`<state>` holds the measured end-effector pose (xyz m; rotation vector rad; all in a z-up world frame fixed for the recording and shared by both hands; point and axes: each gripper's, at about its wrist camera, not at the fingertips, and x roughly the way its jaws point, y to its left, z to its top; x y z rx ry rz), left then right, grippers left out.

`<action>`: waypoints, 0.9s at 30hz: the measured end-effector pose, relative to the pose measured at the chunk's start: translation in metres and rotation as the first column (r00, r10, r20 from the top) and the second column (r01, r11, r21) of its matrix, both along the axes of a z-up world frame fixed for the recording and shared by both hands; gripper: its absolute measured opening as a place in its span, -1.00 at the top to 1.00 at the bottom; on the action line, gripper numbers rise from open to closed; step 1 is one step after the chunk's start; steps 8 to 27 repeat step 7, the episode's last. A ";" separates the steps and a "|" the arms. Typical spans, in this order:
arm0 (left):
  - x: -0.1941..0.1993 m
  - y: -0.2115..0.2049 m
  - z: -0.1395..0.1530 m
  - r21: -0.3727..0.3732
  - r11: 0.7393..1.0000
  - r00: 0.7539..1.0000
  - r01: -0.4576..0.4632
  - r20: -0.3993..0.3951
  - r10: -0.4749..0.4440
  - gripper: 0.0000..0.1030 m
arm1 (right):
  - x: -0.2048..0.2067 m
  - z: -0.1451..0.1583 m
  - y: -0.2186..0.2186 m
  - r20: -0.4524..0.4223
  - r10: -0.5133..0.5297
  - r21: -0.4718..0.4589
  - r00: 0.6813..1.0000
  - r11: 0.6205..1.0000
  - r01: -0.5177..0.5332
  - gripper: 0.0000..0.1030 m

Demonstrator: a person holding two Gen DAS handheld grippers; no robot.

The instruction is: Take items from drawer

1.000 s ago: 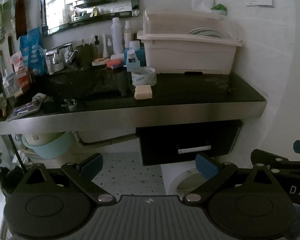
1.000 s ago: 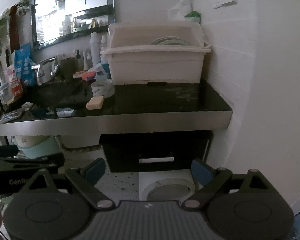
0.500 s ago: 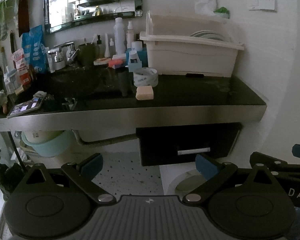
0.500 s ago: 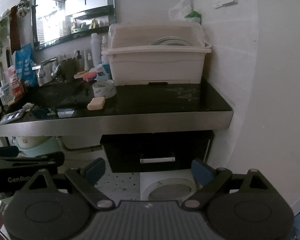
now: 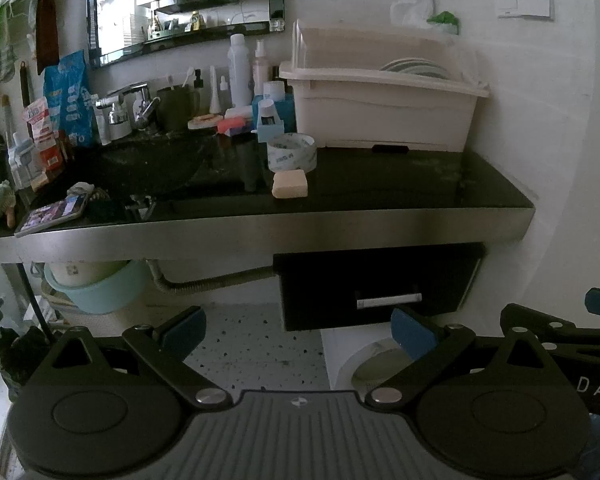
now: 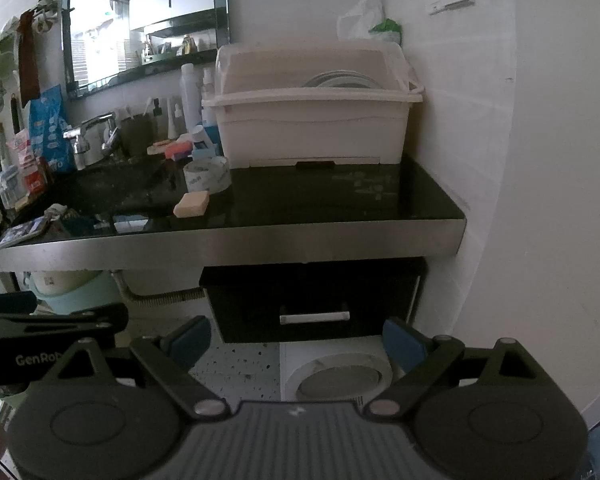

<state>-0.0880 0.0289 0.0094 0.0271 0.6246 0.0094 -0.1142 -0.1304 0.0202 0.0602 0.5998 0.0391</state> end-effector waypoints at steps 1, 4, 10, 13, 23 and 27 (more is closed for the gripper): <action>0.000 0.000 0.000 0.001 1.000 1.000 0.000 0.000 0.000 -0.94 | 0.000 0.000 0.000 0.000 0.000 -0.001 1.000 1.000 0.000 -0.80; 0.000 0.000 0.000 0.003 1.000 1.000 -0.001 -0.002 0.001 -0.94 | 0.001 -0.001 0.000 -0.002 0.000 0.001 1.000 1.000 0.000 -0.80; 0.000 -0.001 0.000 0.005 1.000 1.000 -0.002 -0.003 0.002 -0.94 | 0.002 -0.002 -0.001 -0.006 0.001 0.003 1.000 1.000 -0.001 -0.80; 0.000 -0.001 0.000 0.005 1.000 1.000 -0.002 -0.003 0.002 -0.94 | 0.002 -0.002 -0.001 -0.006 0.001 0.003 1.000 1.000 -0.001 -0.80; 0.000 -0.001 0.000 0.005 1.000 1.000 -0.002 -0.003 0.002 -0.94 | 0.002 -0.002 -0.001 -0.006 0.001 0.003 1.000 1.000 -0.001 -0.80; 0.000 -0.001 0.000 0.005 1.000 1.000 -0.002 -0.003 0.002 -0.94 | 0.002 -0.002 -0.001 -0.006 0.001 0.003 1.000 1.000 -0.001 -0.80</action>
